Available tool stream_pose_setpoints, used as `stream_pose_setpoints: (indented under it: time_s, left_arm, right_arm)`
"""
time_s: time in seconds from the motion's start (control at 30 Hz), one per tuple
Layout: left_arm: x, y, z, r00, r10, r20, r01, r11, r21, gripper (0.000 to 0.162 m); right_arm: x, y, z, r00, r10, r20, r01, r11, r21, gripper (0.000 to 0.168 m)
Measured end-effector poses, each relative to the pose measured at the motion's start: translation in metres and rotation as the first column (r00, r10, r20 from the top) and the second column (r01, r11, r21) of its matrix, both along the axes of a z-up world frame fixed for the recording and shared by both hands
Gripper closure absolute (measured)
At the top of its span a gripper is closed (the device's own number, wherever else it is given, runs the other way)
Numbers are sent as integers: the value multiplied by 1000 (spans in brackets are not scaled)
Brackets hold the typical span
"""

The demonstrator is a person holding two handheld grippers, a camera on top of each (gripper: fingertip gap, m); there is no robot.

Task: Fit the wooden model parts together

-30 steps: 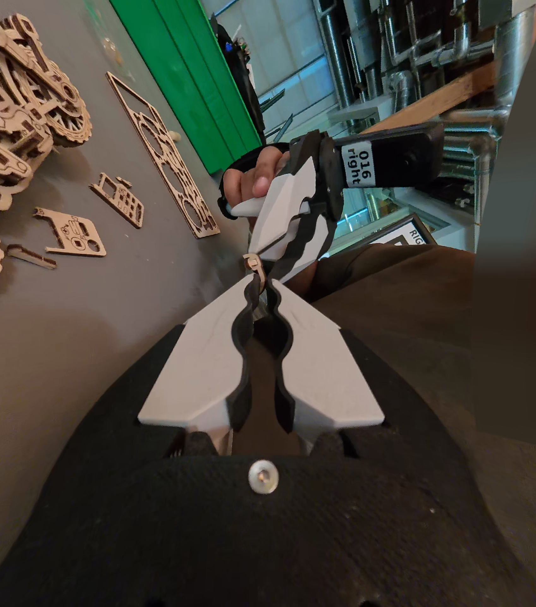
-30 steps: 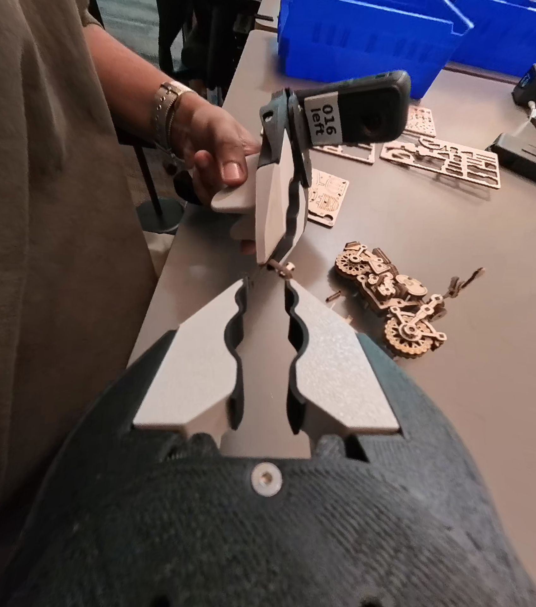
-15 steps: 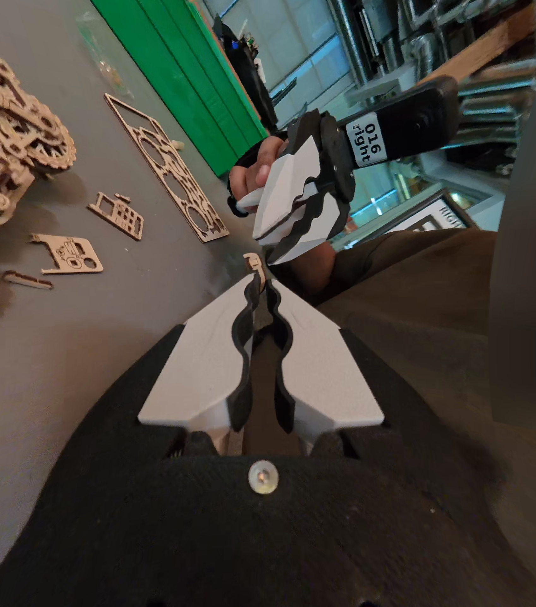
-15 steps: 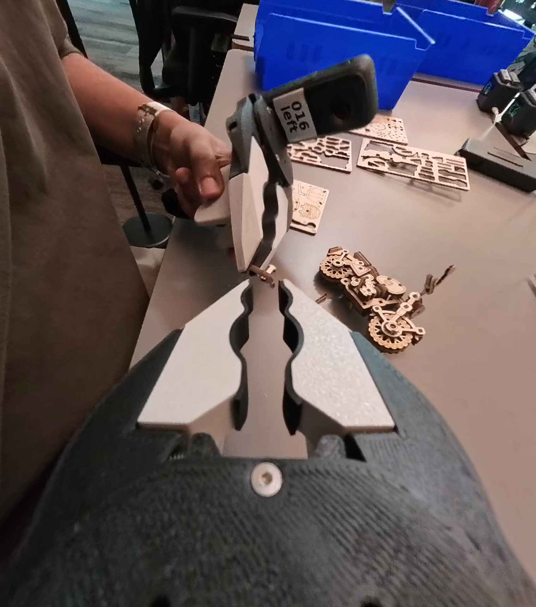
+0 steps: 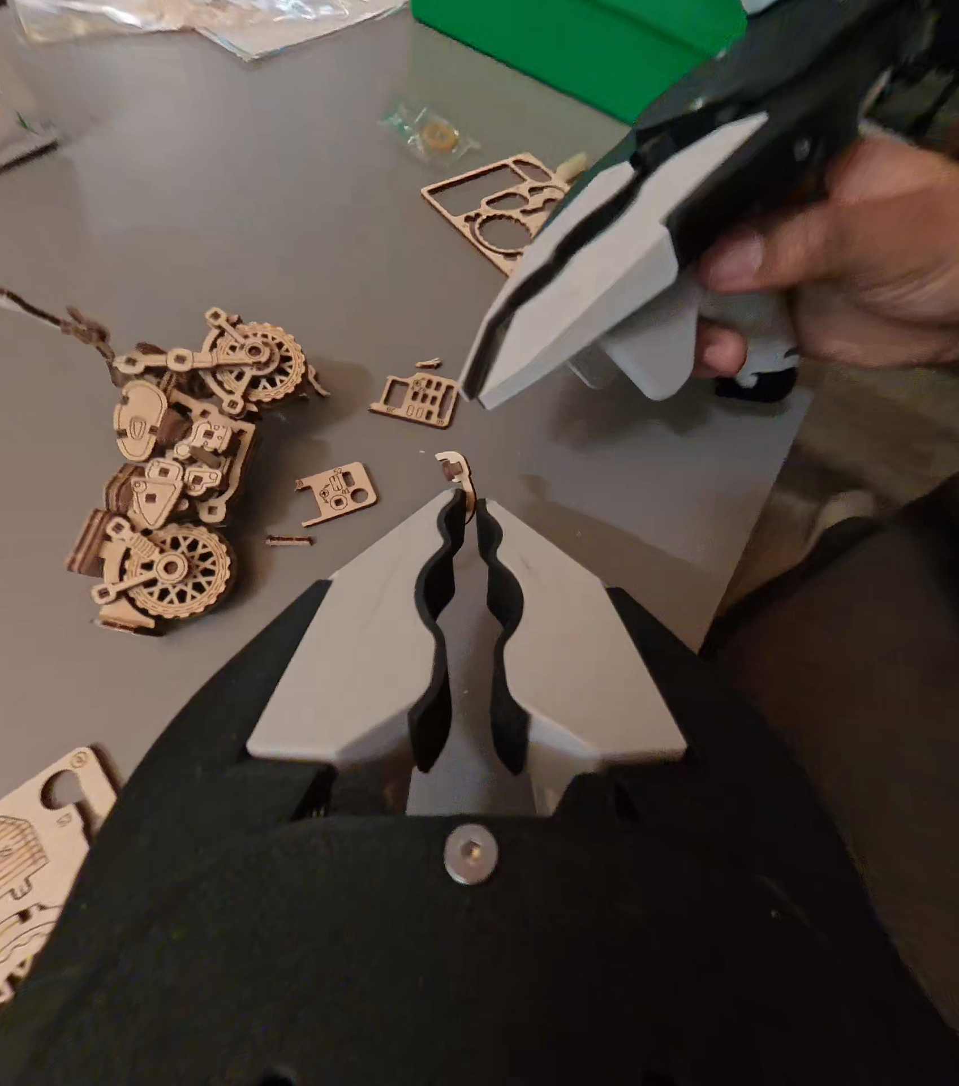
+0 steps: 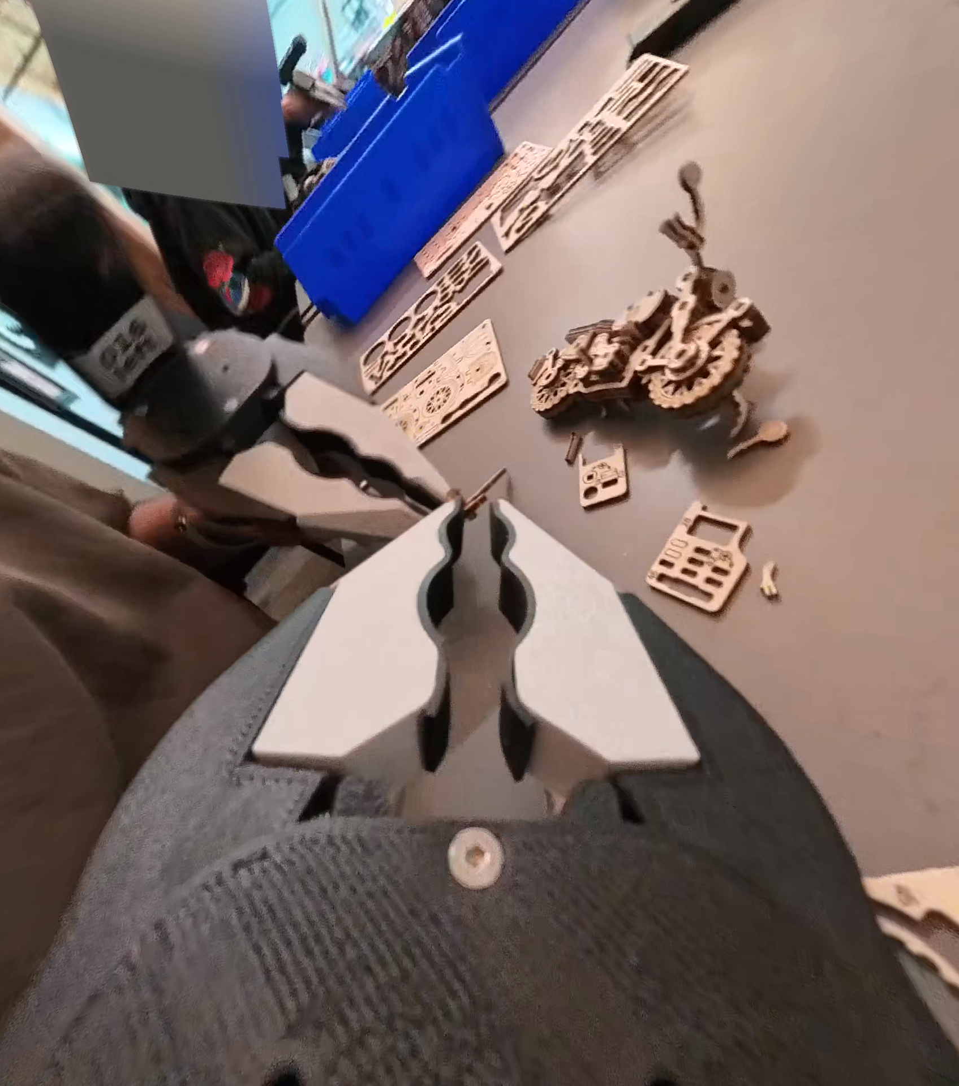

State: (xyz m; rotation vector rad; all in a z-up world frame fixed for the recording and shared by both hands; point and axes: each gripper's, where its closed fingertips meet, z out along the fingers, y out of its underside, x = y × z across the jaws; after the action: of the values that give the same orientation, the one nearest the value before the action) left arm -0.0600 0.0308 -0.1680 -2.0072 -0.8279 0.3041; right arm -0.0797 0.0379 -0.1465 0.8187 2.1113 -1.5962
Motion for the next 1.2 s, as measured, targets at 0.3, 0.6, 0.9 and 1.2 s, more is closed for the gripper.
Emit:
stream_pose_setpoints:
  time_s: [0.3, 0.6, 0.9, 1.2]
  left_arm:
    - [5, 10, -2, 994, -16, -111, 2, 993, -120, 161]
    - [8, 13, 0, 992, -21, -121, 8, 994, -108, 161]
    - [8, 13, -2, 993, -16, -115, 3, 994, -110, 161]
    - [7, 12, -4, 995, -8, -98, -2, 995, -104, 161]
  right_arm:
    - [6, -3, -5, 955, 19, 296, 18, 992, -123, 158]
    - [10, -6, -7, 939, 44, 342, 4, 990, -138, 166]
    - [10, -5, -8, 934, 52, 352, -2, 990, -140, 166]
    - [12, -5, -9, 934, 66, 350, -21, 991, -131, 165]
